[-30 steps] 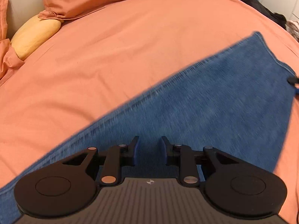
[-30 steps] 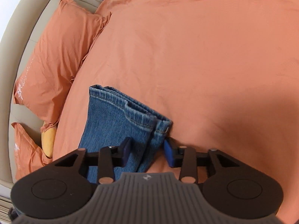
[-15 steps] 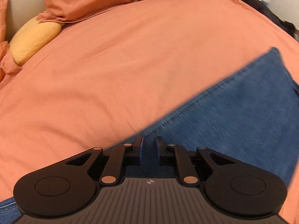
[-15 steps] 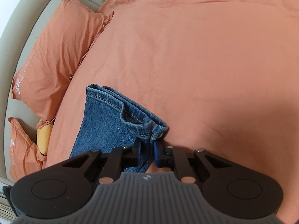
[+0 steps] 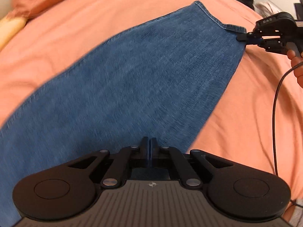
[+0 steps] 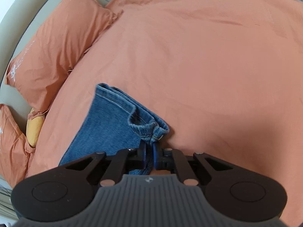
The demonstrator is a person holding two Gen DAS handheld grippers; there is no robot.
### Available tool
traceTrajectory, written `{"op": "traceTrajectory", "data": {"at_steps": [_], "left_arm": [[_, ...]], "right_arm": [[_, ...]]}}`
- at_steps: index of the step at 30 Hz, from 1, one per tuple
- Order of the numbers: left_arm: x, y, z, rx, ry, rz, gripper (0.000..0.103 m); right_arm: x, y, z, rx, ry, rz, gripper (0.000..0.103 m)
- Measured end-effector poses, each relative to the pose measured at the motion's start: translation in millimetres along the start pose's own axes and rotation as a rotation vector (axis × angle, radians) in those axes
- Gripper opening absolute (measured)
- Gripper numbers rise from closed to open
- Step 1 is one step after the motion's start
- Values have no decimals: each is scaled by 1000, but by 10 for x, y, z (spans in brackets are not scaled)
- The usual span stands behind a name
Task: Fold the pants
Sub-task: 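Grasp the leg hems with the right gripper while the left gripper grasps the leg side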
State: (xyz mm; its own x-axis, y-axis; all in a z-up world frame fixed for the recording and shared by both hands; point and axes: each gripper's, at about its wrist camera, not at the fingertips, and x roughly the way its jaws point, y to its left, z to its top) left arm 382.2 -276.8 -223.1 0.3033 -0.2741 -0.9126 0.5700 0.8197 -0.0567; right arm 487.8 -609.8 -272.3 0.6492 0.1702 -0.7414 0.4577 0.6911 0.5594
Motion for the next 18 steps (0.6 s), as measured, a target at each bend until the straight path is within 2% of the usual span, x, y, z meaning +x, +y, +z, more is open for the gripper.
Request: {"op": "traceTrajectory", "data": {"at_steps": [7, 10, 14, 18], "left_arm": [[-152, -43, -235, -55, 20, -77, 0], [-405, 65, -377, -83, -15, -117, 0], [-801, 329, -579, -123, -83, -110, 4], [-1178, 758, -788, -190, -150, -67, 4]], "right_arm": [[-495, 617, 69, -223, -59, 39, 0], [-809, 1057, 5, -370, -100, 64, 0], [-1187, 1746, -236, -578, -146, 102, 0], [-1428, 2477, -677, -785, -170, 121, 0]]}}
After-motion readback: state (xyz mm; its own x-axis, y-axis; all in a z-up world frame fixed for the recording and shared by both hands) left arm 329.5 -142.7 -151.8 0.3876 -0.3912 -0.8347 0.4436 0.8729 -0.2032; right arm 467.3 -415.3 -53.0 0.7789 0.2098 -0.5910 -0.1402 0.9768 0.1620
